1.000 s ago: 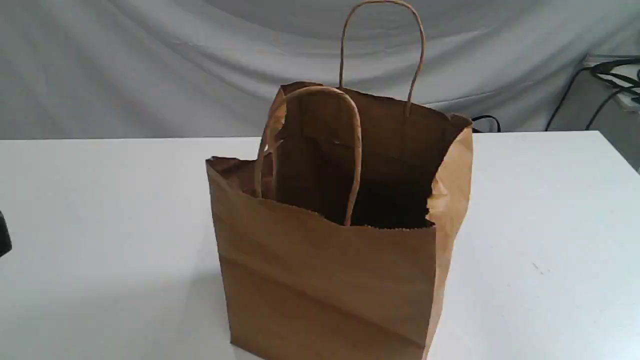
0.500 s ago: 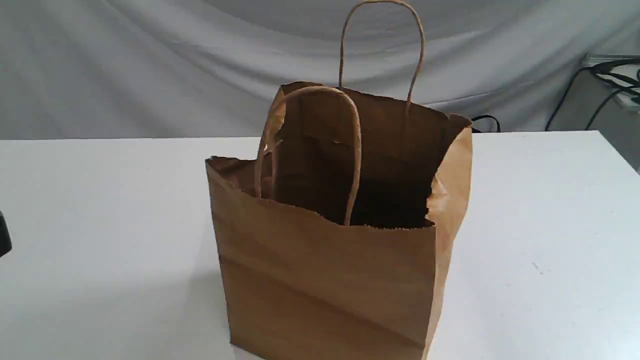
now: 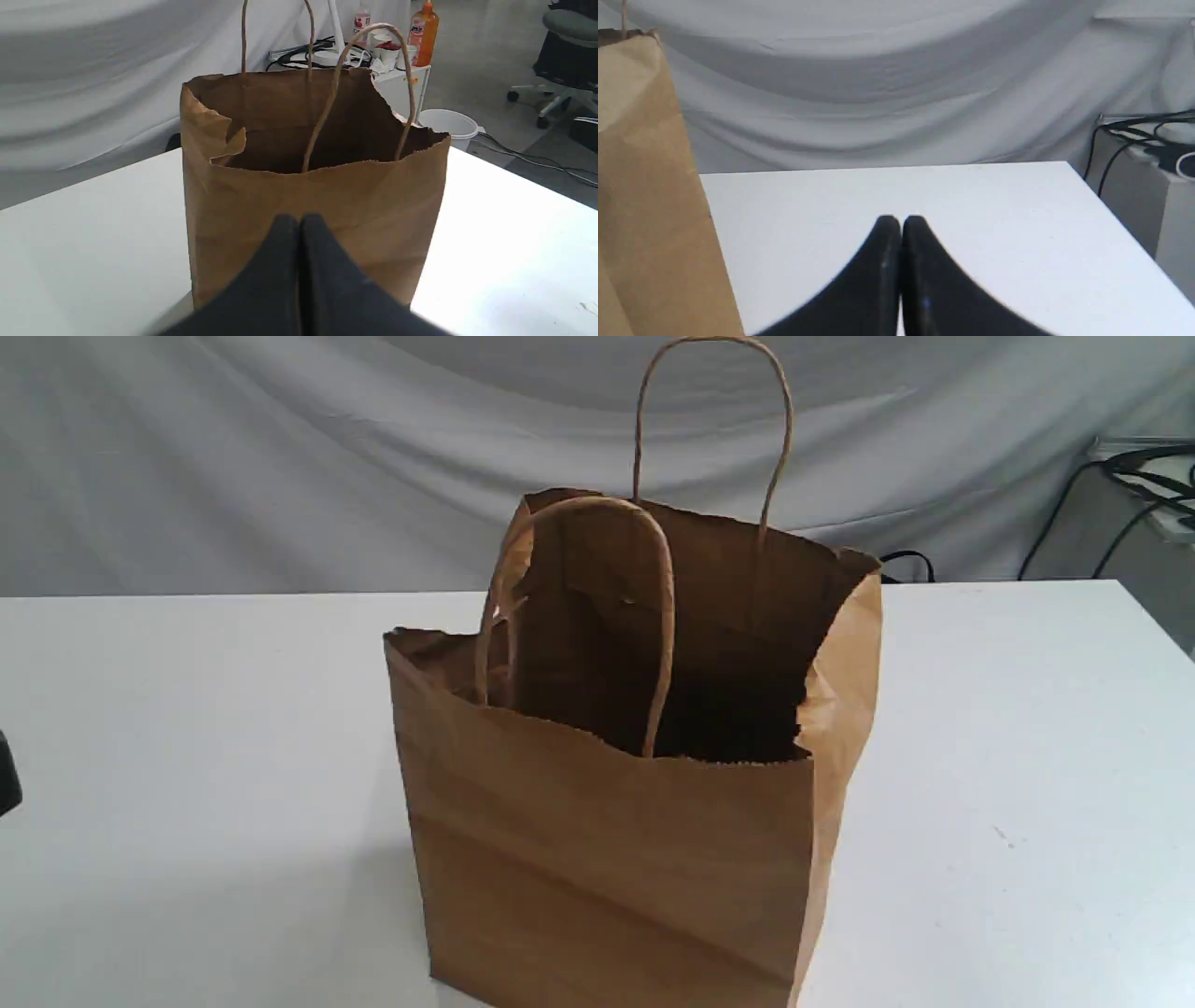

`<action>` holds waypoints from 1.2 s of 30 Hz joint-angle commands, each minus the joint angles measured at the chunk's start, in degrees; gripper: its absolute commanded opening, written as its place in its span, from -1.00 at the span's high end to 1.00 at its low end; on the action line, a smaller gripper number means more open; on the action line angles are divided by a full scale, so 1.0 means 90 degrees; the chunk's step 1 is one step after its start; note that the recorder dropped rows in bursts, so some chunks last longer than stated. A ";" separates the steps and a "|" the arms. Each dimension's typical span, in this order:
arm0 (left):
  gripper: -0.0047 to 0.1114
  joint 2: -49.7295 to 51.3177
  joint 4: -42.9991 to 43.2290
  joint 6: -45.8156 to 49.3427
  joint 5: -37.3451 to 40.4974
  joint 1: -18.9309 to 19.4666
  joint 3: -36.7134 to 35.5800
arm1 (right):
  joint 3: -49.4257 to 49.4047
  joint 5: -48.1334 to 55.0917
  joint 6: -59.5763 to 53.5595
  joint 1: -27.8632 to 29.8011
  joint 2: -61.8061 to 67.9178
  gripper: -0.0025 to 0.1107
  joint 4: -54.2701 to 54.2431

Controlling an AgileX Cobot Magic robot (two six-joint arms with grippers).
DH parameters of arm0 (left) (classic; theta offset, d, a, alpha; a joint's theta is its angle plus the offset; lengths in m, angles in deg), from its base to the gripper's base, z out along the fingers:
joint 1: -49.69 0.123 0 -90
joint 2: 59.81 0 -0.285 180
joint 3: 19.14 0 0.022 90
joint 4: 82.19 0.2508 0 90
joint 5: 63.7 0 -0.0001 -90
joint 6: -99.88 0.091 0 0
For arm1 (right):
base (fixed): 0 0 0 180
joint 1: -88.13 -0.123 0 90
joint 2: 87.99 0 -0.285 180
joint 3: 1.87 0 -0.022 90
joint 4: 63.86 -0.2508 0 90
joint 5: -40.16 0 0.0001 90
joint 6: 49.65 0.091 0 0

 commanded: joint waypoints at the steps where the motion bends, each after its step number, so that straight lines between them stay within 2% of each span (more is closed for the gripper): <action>1: 0.92 -0.0036 -0.0012 -0.0064 -0.0034 -0.0023 -0.0029 | -0.0024 0.0052 0.0007 0.0041 -0.0024 0.96 -0.0415; 25: 0.92 -0.0255 -0.0010 -0.0064 -0.0007 0.0013 -0.0029 | -0.0024 0.0052 0.0007 0.0041 -0.0024 0.96 -0.0415; 28: 0.92 -0.0472 0.0068 0.0010 -0.0137 0.0419 -0.0029 | -0.0024 0.0052 0.0007 0.0041 -0.0024 0.96 -0.0415; 30: 0.92 -0.0596 0.0113 0.0111 -0.0642 0.0812 -0.0130 | -0.0024 0.0052 0.0007 0.0041 -0.0024 0.96 -0.0415; 33: 0.92 -0.0809 -0.0027 0.0145 -0.1775 0.1625 -0.0507 | -0.0024 0.0052 0.0007 0.0041 -0.0024 0.96 -0.0415; 36: 0.92 -0.1079 -0.0083 0.0104 -0.2391 0.2355 -0.0934 | -0.0024 0.0052 0.0007 0.0041 -0.0024 0.96 -0.0415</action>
